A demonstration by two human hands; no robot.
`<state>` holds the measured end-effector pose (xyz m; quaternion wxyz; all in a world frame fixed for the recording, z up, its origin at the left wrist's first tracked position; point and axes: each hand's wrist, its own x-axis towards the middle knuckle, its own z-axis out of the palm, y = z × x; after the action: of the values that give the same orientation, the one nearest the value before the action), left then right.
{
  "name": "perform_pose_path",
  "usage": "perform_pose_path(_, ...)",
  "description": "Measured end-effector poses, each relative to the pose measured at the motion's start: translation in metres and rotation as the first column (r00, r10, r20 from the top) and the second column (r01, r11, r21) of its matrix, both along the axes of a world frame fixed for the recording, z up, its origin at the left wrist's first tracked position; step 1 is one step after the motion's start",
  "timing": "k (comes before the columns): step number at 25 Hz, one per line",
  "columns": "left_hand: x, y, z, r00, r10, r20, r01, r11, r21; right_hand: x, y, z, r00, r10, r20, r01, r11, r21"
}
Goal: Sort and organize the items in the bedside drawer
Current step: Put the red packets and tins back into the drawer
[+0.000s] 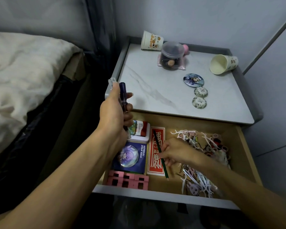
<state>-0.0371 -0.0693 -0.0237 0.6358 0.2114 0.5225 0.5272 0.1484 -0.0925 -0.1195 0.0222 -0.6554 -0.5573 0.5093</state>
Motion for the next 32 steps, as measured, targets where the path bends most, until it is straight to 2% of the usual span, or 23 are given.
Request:
perform_pose_path(4, 0.000, 0.002, -0.002, 0.994, 0.000, 0.109, 0.005, 0.999, -0.040, -0.025, 0.011, -0.030, 0.987, -0.107, 0.119, 0.093, 0.988, 0.120)
perform_pose_path(7, 0.003, 0.005, -0.005, 0.995, -0.024, 0.094, 0.028, 0.999, -0.039, -0.034, 0.012, -0.042, 0.957, -0.008, 0.290, -0.074, 0.960, 0.269)
perform_pose_path(9, 0.005, 0.005, -0.005, 0.998, -0.039, 0.052, 0.042, 0.998, -0.038, -0.039, 0.009, -0.039, 0.898, 0.110, 0.425, -0.251, 0.922, 0.293)
perform_pose_path(11, 0.006, 0.004, -0.005, 0.999, -0.033, 0.040, 0.034, 0.999, -0.042, -0.042, 0.006, -0.035, 0.854, 0.191, 0.485, -0.360, 0.889, 0.285)
perform_pose_path(14, 0.008, 0.003, -0.006, 0.999, -0.035, 0.032, 0.036, 0.998, -0.043, -0.045, 0.008, -0.030, 0.812, 0.211, 0.545, -0.405, 0.875, 0.264)
perform_pose_path(16, 0.012, 0.001, -0.008, 0.997, -0.071, 0.036, 0.072, 0.997, -0.035, -0.043, 0.010, -0.030, 0.823, 0.196, 0.533, -0.373, 0.895, 0.246)
perform_pose_path(19, 0.017, -0.002, -0.012, 0.993, -0.108, 0.056, 0.110, 0.994, -0.026, -0.029, 0.008, -0.013, 0.893, 0.086, 0.441, -0.258, 0.901, 0.348)
perform_pose_path(20, 0.019, -0.003, -0.013, 0.990, -0.121, 0.066, 0.122, 0.992, -0.019, -0.023, 0.005, -0.001, 0.937, 0.021, 0.350, -0.176, 0.891, 0.418)
perform_pose_path(22, 0.024, -0.006, -0.016, 0.980, -0.173, 0.095, 0.174, 0.985, -0.006, -0.014, -0.009, 0.031, 0.995, -0.095, 0.003, 0.080, 0.855, 0.513)
perform_pose_path(23, 0.028, -0.009, -0.019, 0.972, -0.205, 0.110, 0.207, 0.978, -0.002, -0.011, -0.018, 0.046, 0.978, -0.128, -0.165, 0.196, 0.831, 0.521)
perform_pose_path(25, 0.034, -0.014, -0.025, 0.956, -0.250, 0.154, 0.252, 0.968, 0.004, -0.012, -0.033, 0.062, 0.925, -0.149, -0.351, 0.316, 0.814, 0.488)
perform_pose_path(28, 0.042, -0.023, -0.030, 0.934, -0.273, 0.229, 0.278, 0.961, 0.010, -0.014, -0.039, 0.055, 0.855, -0.205, -0.477, 0.422, 0.809, 0.409)
perform_pose_path(32, 0.042, -0.023, -0.033, 0.941, -0.266, 0.207, 0.268, 0.963, 0.018, -0.016, -0.032, 0.050, 0.825, -0.276, -0.493, 0.496, 0.773, 0.397)
